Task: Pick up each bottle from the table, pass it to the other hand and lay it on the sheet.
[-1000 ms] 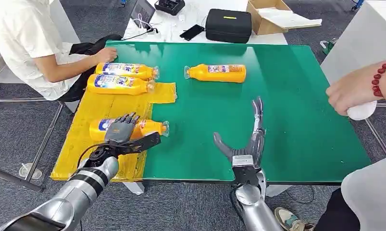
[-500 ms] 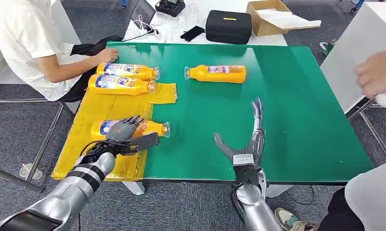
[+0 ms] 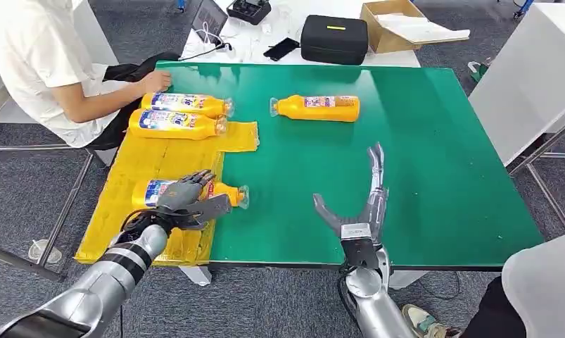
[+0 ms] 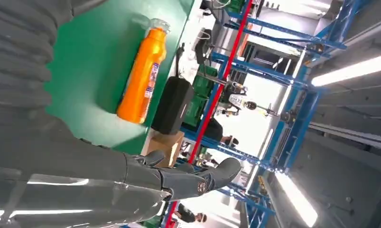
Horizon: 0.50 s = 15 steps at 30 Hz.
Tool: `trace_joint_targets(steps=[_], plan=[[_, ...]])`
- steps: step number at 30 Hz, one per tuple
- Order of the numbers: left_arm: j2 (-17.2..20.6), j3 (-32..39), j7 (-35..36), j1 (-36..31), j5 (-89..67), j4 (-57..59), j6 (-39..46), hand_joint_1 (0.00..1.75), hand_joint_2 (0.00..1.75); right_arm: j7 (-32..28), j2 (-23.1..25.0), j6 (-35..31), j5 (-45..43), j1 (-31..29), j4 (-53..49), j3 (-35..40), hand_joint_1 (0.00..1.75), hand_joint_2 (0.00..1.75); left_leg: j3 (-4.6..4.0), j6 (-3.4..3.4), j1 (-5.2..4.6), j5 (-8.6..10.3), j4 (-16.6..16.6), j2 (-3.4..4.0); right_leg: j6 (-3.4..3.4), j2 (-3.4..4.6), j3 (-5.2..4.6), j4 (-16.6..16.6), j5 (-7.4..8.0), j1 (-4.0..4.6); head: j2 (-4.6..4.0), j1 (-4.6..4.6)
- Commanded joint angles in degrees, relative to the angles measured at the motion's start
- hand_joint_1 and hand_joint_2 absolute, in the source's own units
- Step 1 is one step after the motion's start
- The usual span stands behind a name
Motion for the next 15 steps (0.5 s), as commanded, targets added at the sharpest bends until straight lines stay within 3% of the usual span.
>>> trace_joint_targets(steps=[1, 9, 11, 15], plan=[[-5.5, 3.7, -2.7, 10.2, 12.4, -17.4, 6.8, 0.00, 1.75, 0.0, -0.4, -1.3, -0.6, 1.2, -0.4, -1.0, 0.00, 1.75, 0.10, 0.05, -0.01, -0.04, 0.0, -0.08, -0.07, -0.15, 0.16, -0.1, -0.08, 0.01, -0.02, 0.00], [-6.0, 0.2, -4.2, 19.8, 26.6, -35.4, 7.8, 0.00, 1.75, 0.0, -0.7, -2.8, 0.2, 4.5, -6.4, -3.0, 0.00, 1.75, -0.07, 0.03, 0.01, -0.16, 0.1, 0.12, -0.12, 0.00, -0.07, 0.0, -0.10, 0.06, -0.02, 0.02], [-5.4, -2.1, -3.3, 19.5, 30.7, -37.2, 5.2, 0.00, 1.75, 0.0, 4.7, -2.8, 6.0, 6.8, -17.8, -12.0, 0.00, 1.75, -0.17, 0.02, 0.00, -0.19, 0.1, 0.07, -0.14, -0.06, -0.18, 0.1, -0.16, 0.05, -0.02, 0.02], [-5.0, -5.2, -2.1, 18.5, 35.7, -38.3, 4.9, 0.00, 1.75, 0.0, 4.4, -2.8, 1.1, 7.0, -18.3, -14.3, 0.00, 1.75, -0.35, 0.02, 0.00, -0.10, 0.1, 0.02, -0.09, -0.08, -0.36, 0.1, -0.08, 0.03, -0.02, 0.02]])
